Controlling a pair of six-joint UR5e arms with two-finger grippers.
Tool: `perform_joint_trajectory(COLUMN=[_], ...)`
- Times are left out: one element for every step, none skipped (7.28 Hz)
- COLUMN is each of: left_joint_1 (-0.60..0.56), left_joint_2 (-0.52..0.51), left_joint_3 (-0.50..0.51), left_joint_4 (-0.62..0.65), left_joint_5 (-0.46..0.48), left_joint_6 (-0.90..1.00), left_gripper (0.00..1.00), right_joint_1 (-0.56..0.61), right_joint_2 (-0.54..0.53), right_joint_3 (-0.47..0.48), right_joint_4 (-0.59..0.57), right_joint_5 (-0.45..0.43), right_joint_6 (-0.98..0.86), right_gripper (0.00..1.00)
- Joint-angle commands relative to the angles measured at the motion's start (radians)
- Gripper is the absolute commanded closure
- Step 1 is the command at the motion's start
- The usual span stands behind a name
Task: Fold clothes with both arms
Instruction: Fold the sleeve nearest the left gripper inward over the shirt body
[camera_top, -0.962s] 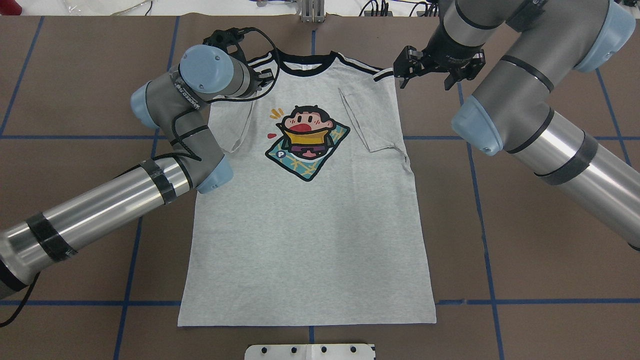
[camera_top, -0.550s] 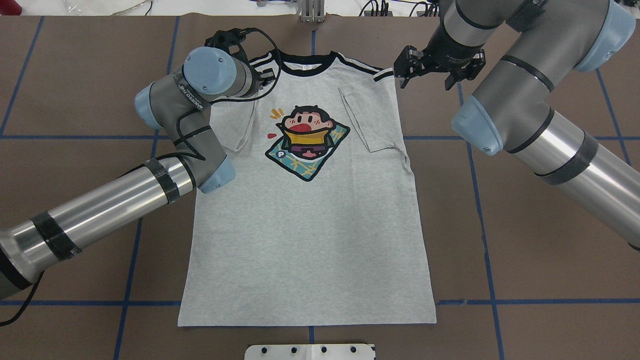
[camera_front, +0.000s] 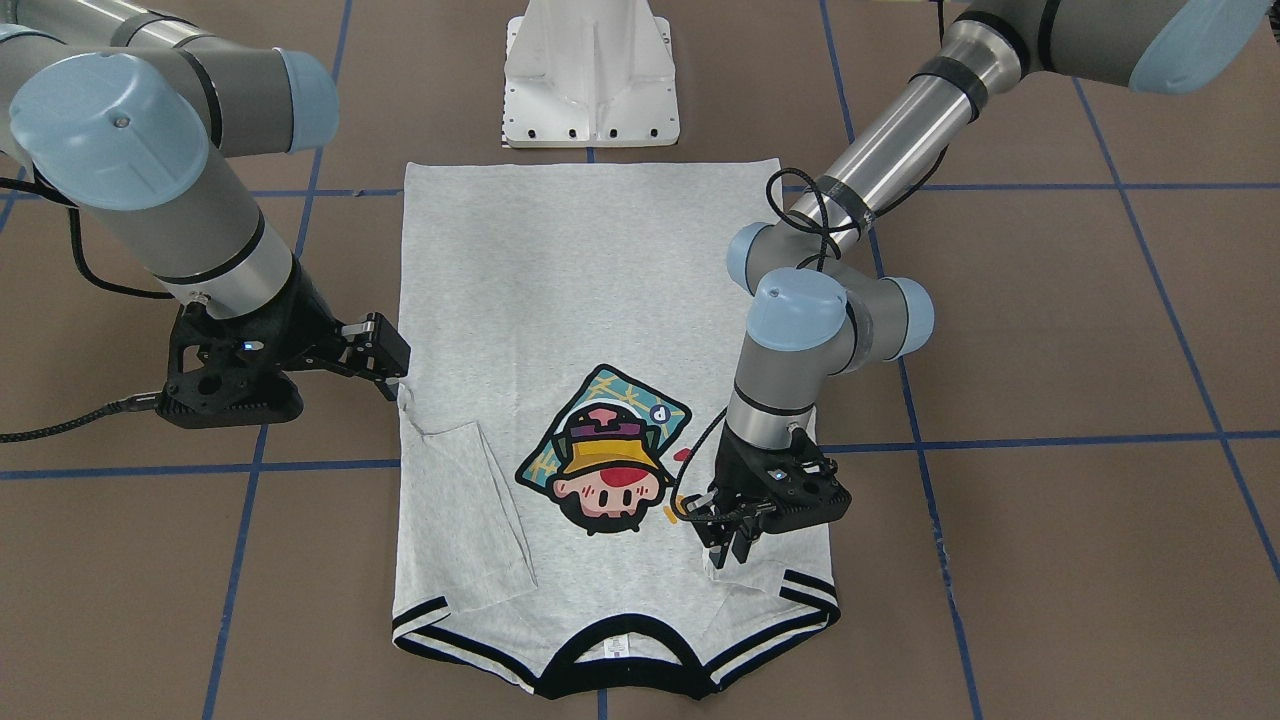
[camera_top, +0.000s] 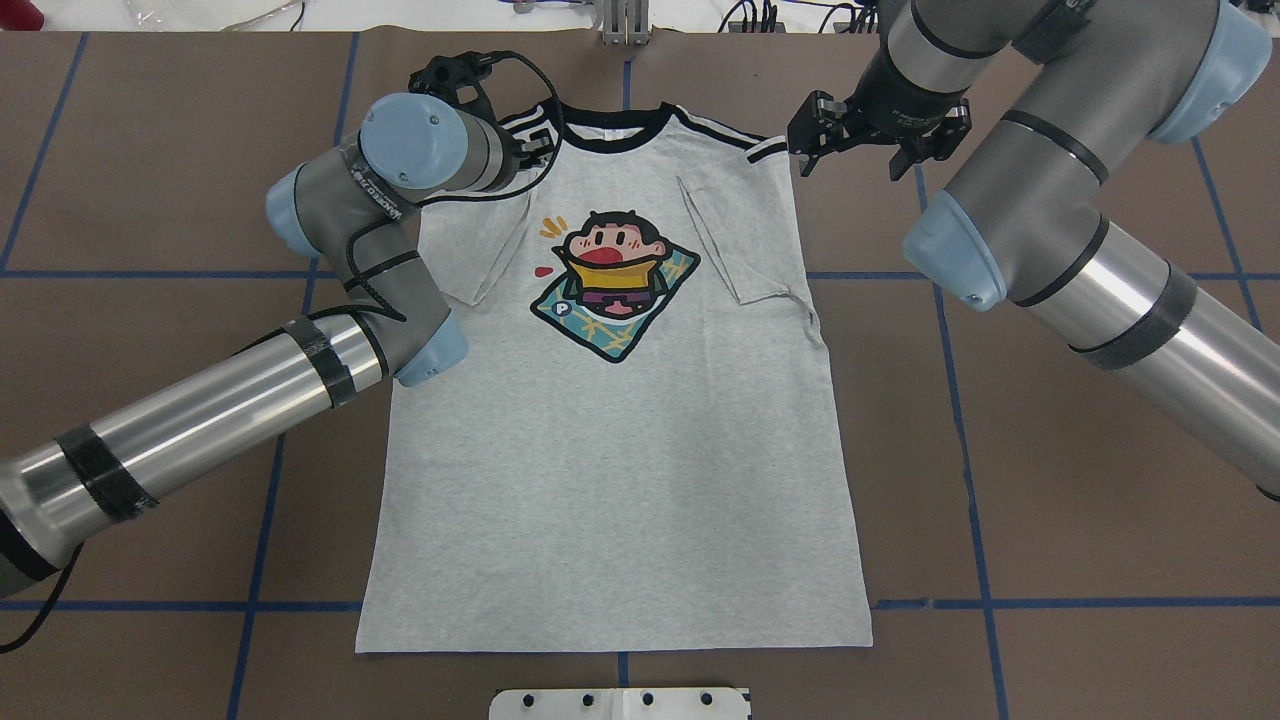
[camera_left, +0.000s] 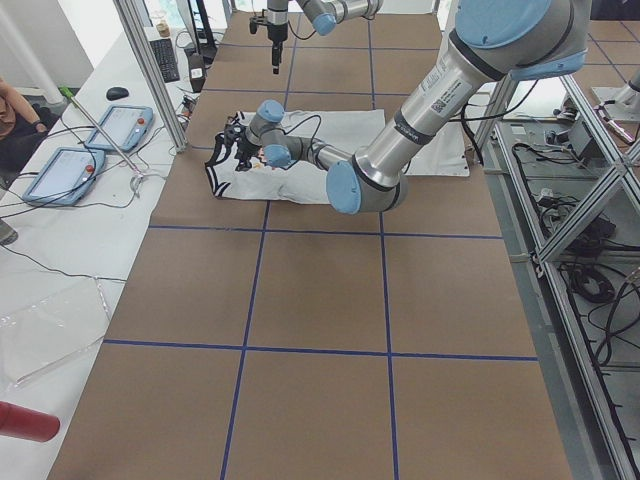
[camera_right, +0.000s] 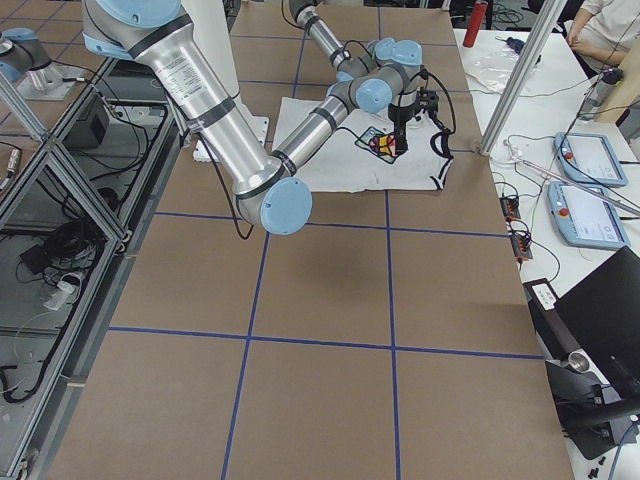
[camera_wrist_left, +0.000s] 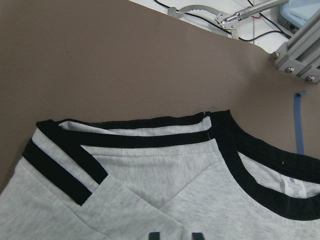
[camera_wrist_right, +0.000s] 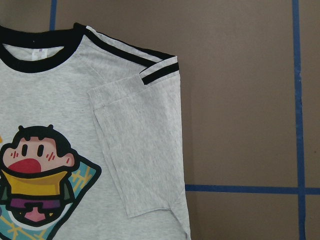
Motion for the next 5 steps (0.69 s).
perform_joint_trajectory(left_joint_1=[-0.005, -0.005, -0.005, -0.004, 0.008], left_joint_2=[0.148, 0.240, 0.307, 0.400, 0.503], left_joint_3=[-0.227, -0.377, -0.535, -0.681, -0.787], left_joint_4=[0.038, 0.119, 0.247, 0.309, 0.310], left_joint_5=[-0.131, -0.144, -0.180, -0.193, -0.194], left_joint_6=[0.026, 0.034, 0.104, 0.142, 0.141], left_gripper=[0.00, 0.00, 0.00, 0.00, 0.00], right_joint_1=[-0.014, -0.047, -0.101, -0.139, -0.193], right_joint_2=[-0.041, -0.116, -0.179, -0.242, -0.329], right_joint_3=[0.044, 0.134, 0.208, 0.272, 0.355], right_joint_4=[0.000, 0.000, 0.002, 0.005, 0.021], right_joint_5=[0.008, 0.006, -0.003, -0.014, -0.055], right_joint_6=[0.003, 0.010, 0.080, 0.137, 0.151], right_gripper=[0.00, 0.00, 0.00, 0.00, 0.00])
